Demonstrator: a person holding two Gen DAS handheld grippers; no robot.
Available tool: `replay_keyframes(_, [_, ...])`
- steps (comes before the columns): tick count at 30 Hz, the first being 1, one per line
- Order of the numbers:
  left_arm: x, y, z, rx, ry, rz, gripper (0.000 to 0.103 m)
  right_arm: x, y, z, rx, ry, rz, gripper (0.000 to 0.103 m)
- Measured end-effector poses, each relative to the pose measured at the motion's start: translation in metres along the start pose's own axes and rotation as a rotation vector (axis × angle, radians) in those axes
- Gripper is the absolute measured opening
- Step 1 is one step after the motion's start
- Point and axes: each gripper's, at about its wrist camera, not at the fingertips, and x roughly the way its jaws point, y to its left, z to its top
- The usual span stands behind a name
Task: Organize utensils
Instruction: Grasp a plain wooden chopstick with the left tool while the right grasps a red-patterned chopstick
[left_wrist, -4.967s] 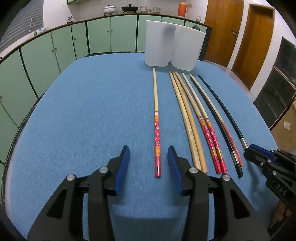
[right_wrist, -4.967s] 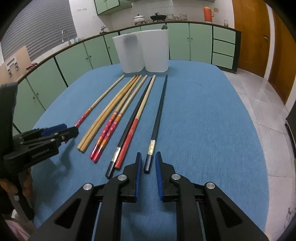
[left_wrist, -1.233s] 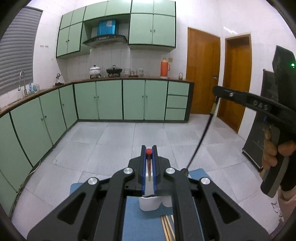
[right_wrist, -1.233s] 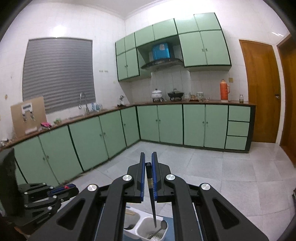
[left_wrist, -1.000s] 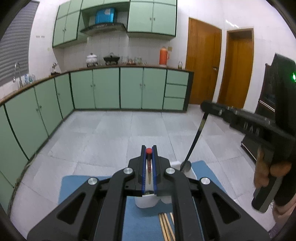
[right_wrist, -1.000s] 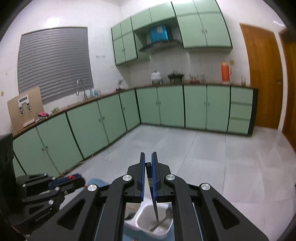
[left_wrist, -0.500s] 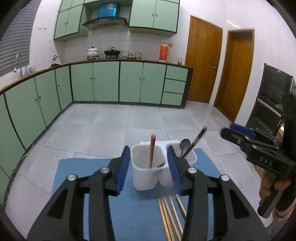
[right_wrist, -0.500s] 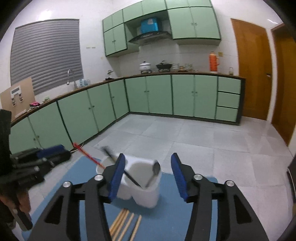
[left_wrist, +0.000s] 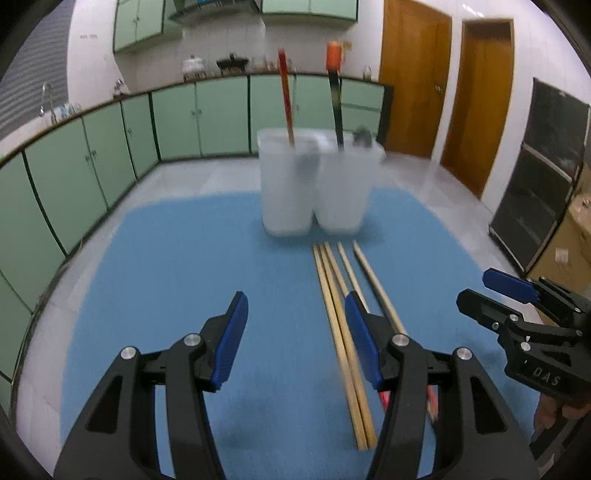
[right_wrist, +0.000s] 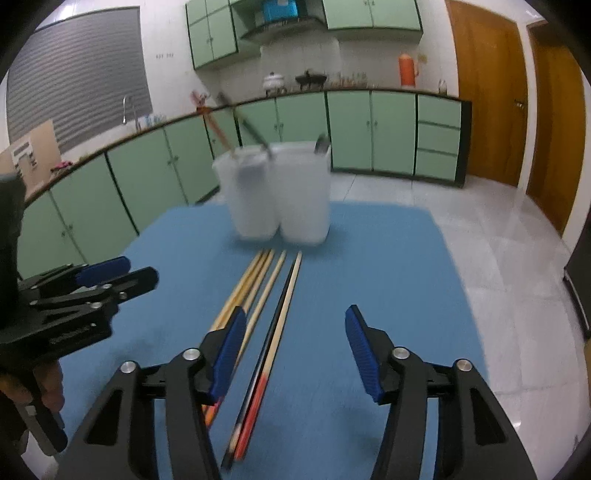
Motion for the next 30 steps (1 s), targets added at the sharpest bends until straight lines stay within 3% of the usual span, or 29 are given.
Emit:
replay_keyframes(8, [0.005,-0.006,-0.047,0.020,0.090,-0.011,0.050,0.009,0.006,-0.036,0.033,0.092,0.034,0.043])
replay_keyframes(17, [0.027,-0.016,-0.054,0.030,0.161,-0.016,0.047,0.029,0.009,-0.043,0.017,0.173,0.037,0.036])
replay_keyframes(30, [0.030,-0.014,-0.054,0.007,0.177,-0.024,0.047,0.031,0.003,-0.042,0.023,0.186,0.014,0.034])
